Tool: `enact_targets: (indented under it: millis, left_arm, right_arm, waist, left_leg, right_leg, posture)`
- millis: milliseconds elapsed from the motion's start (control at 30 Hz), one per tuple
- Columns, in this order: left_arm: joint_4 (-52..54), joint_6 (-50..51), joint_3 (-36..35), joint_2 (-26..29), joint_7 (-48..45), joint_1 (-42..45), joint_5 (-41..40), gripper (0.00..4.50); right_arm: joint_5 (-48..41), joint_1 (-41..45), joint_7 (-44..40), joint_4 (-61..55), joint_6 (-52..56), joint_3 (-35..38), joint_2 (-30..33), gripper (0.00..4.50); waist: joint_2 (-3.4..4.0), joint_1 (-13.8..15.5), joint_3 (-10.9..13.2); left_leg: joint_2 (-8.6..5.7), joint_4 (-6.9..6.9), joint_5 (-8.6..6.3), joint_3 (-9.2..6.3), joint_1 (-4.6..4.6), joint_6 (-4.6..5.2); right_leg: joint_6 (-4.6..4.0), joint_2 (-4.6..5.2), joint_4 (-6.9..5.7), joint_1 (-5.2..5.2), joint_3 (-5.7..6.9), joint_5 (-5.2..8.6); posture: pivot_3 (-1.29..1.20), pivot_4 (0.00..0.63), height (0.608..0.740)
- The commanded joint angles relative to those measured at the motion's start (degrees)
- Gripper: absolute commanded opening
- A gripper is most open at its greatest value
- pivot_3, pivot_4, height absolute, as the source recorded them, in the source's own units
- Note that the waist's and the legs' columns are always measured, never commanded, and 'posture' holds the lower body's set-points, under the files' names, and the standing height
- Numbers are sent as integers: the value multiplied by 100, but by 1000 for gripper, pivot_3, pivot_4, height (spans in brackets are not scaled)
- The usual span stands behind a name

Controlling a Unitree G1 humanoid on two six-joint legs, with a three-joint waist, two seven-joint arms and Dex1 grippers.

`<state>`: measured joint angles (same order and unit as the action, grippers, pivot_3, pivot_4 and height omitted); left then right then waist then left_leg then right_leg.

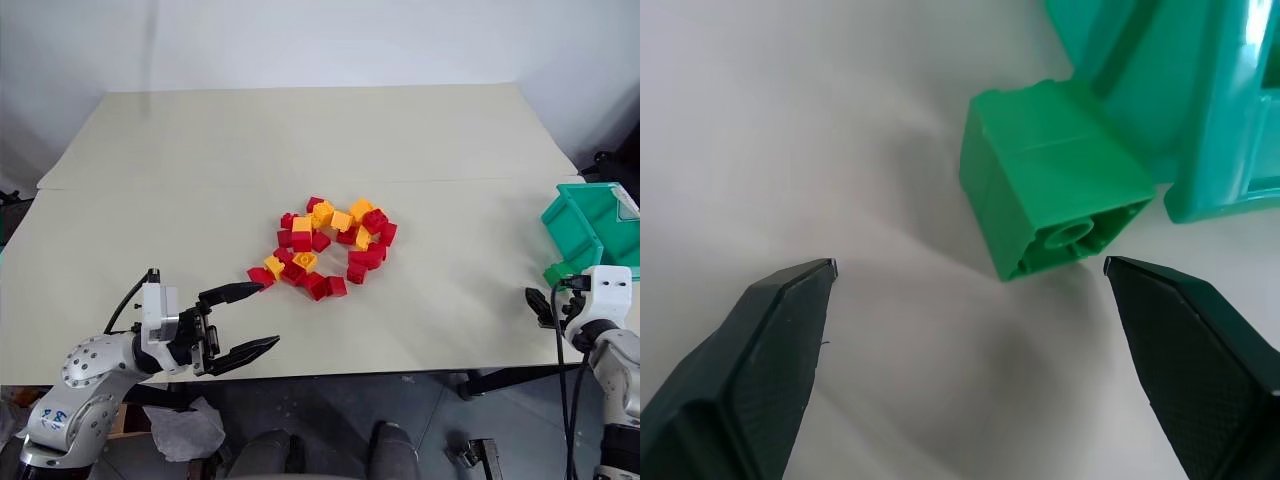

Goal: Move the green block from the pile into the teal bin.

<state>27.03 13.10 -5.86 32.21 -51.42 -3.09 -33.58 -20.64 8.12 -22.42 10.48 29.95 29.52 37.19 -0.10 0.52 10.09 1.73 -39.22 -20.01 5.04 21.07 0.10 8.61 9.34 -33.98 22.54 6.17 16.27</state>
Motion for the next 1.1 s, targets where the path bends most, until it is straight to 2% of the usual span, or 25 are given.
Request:
enact_targets:
  millis: [33,333,533,633,933,1000,1100]
  left_arm:
    - [184,-46,-111,37,-5,55,-120,4500]
    - [132,-88,-88,2,-7,101,-89,4500]
    - [75,-116,-46,-37,-6,161,-58,4500]
    - [53,-128,-41,-45,-14,176,-50,4500]
    - [4,-173,-22,-64,-13,205,-13,4500]
    - [6,-180,-20,-66,-7,193,-8,4500]
    - [8,-191,-4,-77,10,190,9,4500]
  right_arm:
    - [73,91,174,189,-150,-16,-129,4479]
    - [203,366,756,557,-625,38,-432,4479]
    - [57,457,638,554,-858,-91,-699,4479]
    - [-47,303,544,252,-770,-117,-801,3905]
    - [-349,-168,-83,-653,-890,-251,-815,855]
    - [-408,-242,-90,-794,-789,-219,-799,313]
    - [-258,-326,-25,-820,-789,-221,-700,313]
  waist:
    - [0,-39,0]
    - [-2,-74,-1]
    - [-3,-89,-2]
    - [-2,-93,-2]
    - [-1,-69,-1]
    - [0,-66,-1]
    - [0,-60,-1]
  left_leg:
    - [0,0,0,0,0,0]
    - [1,0,0,2,-1,0]
    - [2,0,0,3,-2,0]
    - [4,1,0,3,-2,0]
    - [5,2,0,2,1,0]
    - [5,2,-1,2,2,1]
    - [4,2,-1,2,3,1]
  right_leg:
    - [0,0,0,0,0,0]
    - [0,0,-1,0,-3,-1]
    - [0,0,-2,1,-4,-1]
    - [0,-1,-5,4,-4,-1]
    - [0,-2,-3,5,-3,-1]
    - [0,-1,-3,5,-3,-1]
    - [0,-1,-2,6,-3,-1]
  posture:
    - [0,150,740]
    - [0,150,740]
    - [0,150,740]
    - [0,150,740]
    - [0,150,740]
    - [0,150,740]
    - [0,150,740]
